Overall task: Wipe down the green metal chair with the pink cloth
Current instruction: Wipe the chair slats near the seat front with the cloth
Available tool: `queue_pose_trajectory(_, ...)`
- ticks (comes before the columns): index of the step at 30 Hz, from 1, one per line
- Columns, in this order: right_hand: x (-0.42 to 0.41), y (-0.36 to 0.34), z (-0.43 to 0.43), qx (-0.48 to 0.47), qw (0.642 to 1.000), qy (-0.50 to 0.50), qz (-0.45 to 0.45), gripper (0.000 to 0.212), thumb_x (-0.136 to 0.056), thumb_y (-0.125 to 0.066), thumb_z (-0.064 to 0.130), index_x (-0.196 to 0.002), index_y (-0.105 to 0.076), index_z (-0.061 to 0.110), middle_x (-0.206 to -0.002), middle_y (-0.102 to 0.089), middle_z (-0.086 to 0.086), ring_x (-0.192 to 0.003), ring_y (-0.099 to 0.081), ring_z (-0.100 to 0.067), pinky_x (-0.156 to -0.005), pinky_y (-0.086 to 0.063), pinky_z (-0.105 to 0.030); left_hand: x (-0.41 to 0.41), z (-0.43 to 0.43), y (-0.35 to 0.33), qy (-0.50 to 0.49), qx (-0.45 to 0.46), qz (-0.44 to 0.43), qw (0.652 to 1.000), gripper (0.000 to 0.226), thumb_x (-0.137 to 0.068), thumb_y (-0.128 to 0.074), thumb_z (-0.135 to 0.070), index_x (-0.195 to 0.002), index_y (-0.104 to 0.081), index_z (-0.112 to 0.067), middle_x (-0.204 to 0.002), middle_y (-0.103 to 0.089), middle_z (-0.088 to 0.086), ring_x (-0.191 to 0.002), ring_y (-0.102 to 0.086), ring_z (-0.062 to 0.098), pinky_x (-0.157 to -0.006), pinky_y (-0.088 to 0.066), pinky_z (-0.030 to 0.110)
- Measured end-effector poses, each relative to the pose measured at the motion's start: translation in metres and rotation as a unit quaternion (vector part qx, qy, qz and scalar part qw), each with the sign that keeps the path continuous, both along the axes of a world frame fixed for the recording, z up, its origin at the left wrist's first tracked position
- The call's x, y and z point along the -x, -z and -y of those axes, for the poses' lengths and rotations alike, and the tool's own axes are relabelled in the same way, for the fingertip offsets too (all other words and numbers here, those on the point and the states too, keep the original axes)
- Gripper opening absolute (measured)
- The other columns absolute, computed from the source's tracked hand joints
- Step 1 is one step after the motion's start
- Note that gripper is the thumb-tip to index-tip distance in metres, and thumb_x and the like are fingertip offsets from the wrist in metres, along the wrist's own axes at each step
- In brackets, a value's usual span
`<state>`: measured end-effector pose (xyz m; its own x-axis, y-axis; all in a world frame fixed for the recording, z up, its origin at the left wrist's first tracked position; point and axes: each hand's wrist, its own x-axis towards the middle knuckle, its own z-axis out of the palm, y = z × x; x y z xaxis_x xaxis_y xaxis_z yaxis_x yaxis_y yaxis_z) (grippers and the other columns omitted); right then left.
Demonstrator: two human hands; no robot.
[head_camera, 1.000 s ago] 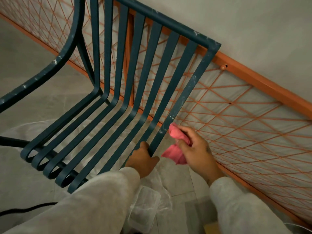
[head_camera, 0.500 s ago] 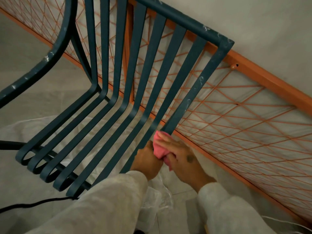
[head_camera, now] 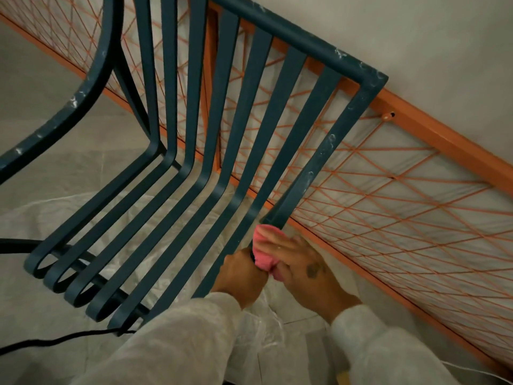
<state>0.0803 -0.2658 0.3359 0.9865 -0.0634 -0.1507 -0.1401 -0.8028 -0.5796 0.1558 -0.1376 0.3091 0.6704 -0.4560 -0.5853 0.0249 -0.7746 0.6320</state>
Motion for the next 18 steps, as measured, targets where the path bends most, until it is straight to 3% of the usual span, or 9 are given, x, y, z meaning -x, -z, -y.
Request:
queue_pose_trajectory(3,-0.002,-0.008,0.031,0.026,0.998,-0.049,-0.01,0.051,-0.093,-0.058,0.007,-0.136,-0.049,0.034,-0.147,-0.033,0.026,-0.139,-0.026,0.008,-0.12,-0.02,-0.039,0.0,0.001,-0.003,-0.012,0.004,-0.011,1.0,0.013,-0.082,-0.052,-0.028,-0.069,-0.05,-0.027,-0.072,-0.061,0.001,-0.06,-0.058,0.015,-0.056,-0.048,0.03)
queue_pose_trajectory(5,-0.014,-0.012,0.051,0.079,0.995,-0.026,0.045,0.049,-0.091,-0.062,0.006,-0.132,-0.055,0.031,-0.146,-0.042,0.018,-0.138,-0.033,0.004,-0.118,-0.027,-0.043,0.0,0.002,-0.004,-0.02,0.004,-0.013,1.0,0.012,-0.083,-0.055,-0.028,-0.072,-0.049,-0.026,-0.074,-0.06,0.002,-0.059,-0.055,0.014,-0.051,-0.039,0.024)
queue_pose_trajectory(7,-0.027,-0.012,0.055,0.115,0.988,0.027,0.095,0.046,-0.088,-0.064,-0.001,-0.127,-0.063,0.023,-0.143,-0.049,0.01,-0.135,-0.041,-0.003,-0.115,-0.031,-0.041,0.0,0.002,-0.005,-0.02,0.009,-0.015,1.0,0.013,-0.084,-0.054,-0.029,-0.073,-0.049,-0.026,-0.075,-0.059,0.002,-0.06,-0.054,0.013,-0.051,-0.038,0.023)
queue_pose_trajectory(9,-0.031,-0.008,0.035,0.146,0.982,0.083,0.089,0.049,-0.084,-0.068,-0.003,-0.126,-0.063,0.021,-0.145,-0.048,0.006,-0.136,-0.042,-0.009,-0.115,-0.029,-0.04,0.001,0.001,-0.005,-0.019,0.006,-0.014,1.0,0.014,-0.085,-0.055,-0.027,-0.073,-0.048,-0.026,-0.072,-0.057,0.0,-0.057,-0.052,0.012,-0.049,-0.035,0.021)
queue_pose_trajectory(12,-0.015,0.002,-0.001,0.116,0.989,0.047,0.074,0.057,-0.077,-0.075,-0.003,-0.127,-0.063,0.02,-0.146,-0.048,0.004,-0.135,-0.044,-0.015,-0.11,-0.036,-0.043,0.001,0.001,-0.002,-0.019,0.001,0.0,1.0,0.018,-0.083,-0.052,-0.028,-0.066,-0.047,-0.027,-0.071,-0.06,0.0,-0.06,-0.056,0.015,-0.055,-0.044,0.027)
queue_pose_trajectory(15,-0.001,-0.001,0.005,0.056,0.996,-0.07,0.031,0.059,-0.08,-0.072,0.0,-0.133,-0.058,0.024,-0.148,-0.038,0.016,-0.138,-0.035,-0.003,-0.112,-0.028,-0.034,0.0,0.0,0.001,0.011,0.002,0.009,1.0,0.022,-0.084,-0.047,-0.027,-0.062,-0.046,-0.027,-0.07,-0.063,0.001,-0.061,-0.057,0.018,-0.063,-0.051,0.033)
queue_pose_trajectory(18,-0.009,-0.01,0.044,0.094,0.992,-0.076,0.028,0.05,-0.088,-0.068,0.008,-0.13,-0.058,0.034,-0.146,-0.037,0.024,-0.139,-0.028,0.007,-0.118,-0.017,-0.032,0.0,-0.001,0.0,-0.014,0.014,-0.011,1.0,0.011,-0.084,-0.052,-0.026,-0.073,-0.05,-0.024,-0.071,-0.059,0.0,-0.058,-0.054,0.015,-0.052,-0.04,0.024)
